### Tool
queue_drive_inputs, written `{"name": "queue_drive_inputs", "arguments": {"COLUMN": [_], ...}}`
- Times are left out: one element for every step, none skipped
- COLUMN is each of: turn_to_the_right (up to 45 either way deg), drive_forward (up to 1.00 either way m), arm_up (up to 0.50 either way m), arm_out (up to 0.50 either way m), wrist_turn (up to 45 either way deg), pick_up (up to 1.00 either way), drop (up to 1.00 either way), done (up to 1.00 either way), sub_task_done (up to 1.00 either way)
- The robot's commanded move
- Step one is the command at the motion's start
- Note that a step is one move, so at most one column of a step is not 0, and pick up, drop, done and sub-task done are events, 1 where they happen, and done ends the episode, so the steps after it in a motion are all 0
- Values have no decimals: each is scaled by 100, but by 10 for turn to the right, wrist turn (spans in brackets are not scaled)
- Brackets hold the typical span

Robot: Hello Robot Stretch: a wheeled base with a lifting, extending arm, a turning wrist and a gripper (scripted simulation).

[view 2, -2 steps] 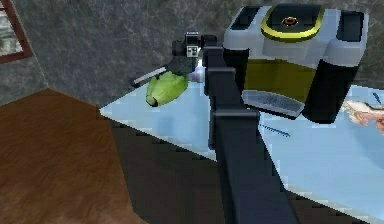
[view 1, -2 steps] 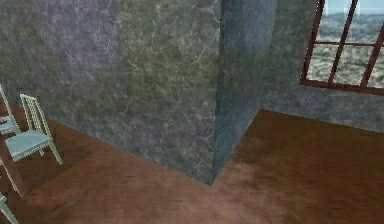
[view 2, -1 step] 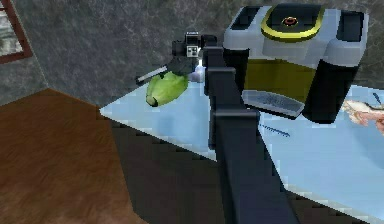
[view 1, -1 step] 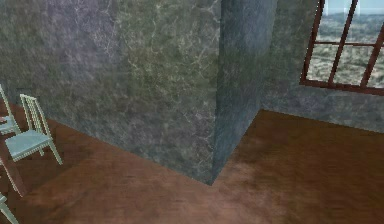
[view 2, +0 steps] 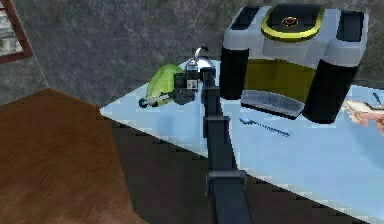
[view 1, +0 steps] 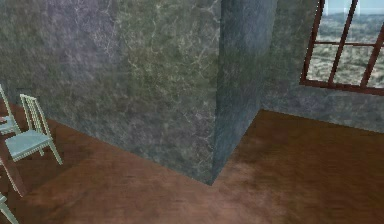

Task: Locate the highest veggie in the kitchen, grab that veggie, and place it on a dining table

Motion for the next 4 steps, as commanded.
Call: {"name": "queue_drive_inputs", "arguments": {"turn_to_the_right": [0,0,0,0], "drive_forward": [0,0,0,0], "arm_up": [0,10,0,0], "arm_out": [0,0,0,0], "wrist_turn": [0,0,-450,-450], "pick_up": [100,0,0,0], "drop": [0,0,0,0], "done": [0,0,0,0], "sub_task_done": [0,0,0,0]}}
